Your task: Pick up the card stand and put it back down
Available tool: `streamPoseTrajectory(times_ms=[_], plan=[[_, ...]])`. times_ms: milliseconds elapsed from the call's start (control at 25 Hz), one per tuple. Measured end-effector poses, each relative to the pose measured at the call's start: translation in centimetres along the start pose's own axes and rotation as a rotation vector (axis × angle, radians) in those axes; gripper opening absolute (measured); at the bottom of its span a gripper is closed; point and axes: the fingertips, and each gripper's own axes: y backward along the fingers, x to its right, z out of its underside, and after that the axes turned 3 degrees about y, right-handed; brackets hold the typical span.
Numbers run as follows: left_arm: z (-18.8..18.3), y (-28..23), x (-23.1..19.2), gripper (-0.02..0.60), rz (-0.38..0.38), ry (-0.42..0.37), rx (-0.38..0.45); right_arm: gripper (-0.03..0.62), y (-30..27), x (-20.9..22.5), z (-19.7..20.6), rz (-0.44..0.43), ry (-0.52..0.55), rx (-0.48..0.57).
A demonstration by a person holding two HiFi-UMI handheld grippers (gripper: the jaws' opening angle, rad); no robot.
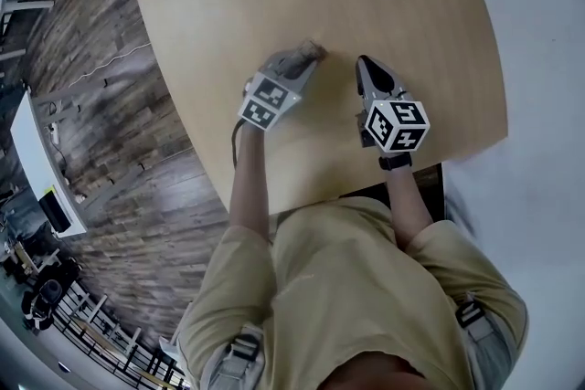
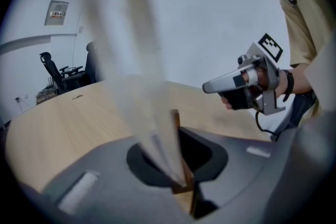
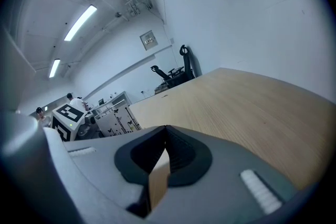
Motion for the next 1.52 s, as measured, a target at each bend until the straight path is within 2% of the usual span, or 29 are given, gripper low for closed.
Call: streamPoseTrajectory(times_ms=[120, 200, 320, 440, 560, 800, 960, 1080, 1280, 1520], plan=[[-1.4, 3.2, 1.7, 0.035, -0.036, 0.023, 0.011, 0.003, 2.2, -2.5, -1.5, -0.014, 0.031, 0.041], [-2.5, 5.8, 2.7, 0.035, -0.096, 0.048, 0.033, 0.003, 3.7, -4.1, -2.4, -0.023, 0.050, 0.078], [-3.2, 10.0, 4.1, 0.035, -0.198, 0.097, 0.099, 0.003, 5.8, -7.0, -2.7, -0.046, 0.077, 0.128], [-3.7, 14.4, 6.3, 0.035, -0.253, 0.139, 0.193, 0.003, 7.9, -10.3, -2.8, -0.083, 0.117, 0.168], [-4.5, 18.1, 8.7, 0.034, -0.295, 0.142, 0.275, 0.003, 10.1, -13.4, -3.5, -0.116, 0.156, 0.212], [-4.7, 24.6, 10.8, 0.034, -0.475, 0.149, 0.345, 0.003, 13.9, -18.0, -4.1, -0.157, 0.205, 0.279], [-4.6, 28.9, 11.6, 0.034, -0.579, 0.145, 0.409, 0.003, 16.1, -20.5, -3.8, -0.162, 0.220, 0.322], [-3.7, 31.0, 11.9, 0.034, -0.650, 0.136, 0.423, 0.003, 17.2, -21.6, -3.6, -0.155, 0.229, 0.352], [-2.3, 34.1, 13.0, 0.034, -0.712, 0.139, 0.452, 0.003, 19.0, -23.6, -3.4, -0.144, 0.259, 0.384], [-1.5, 35.9, 14.0, 0.034, -0.728, 0.129, 0.503, 0.003, 19.7, -26.1, -3.0, -0.156, 0.303, 0.391]])
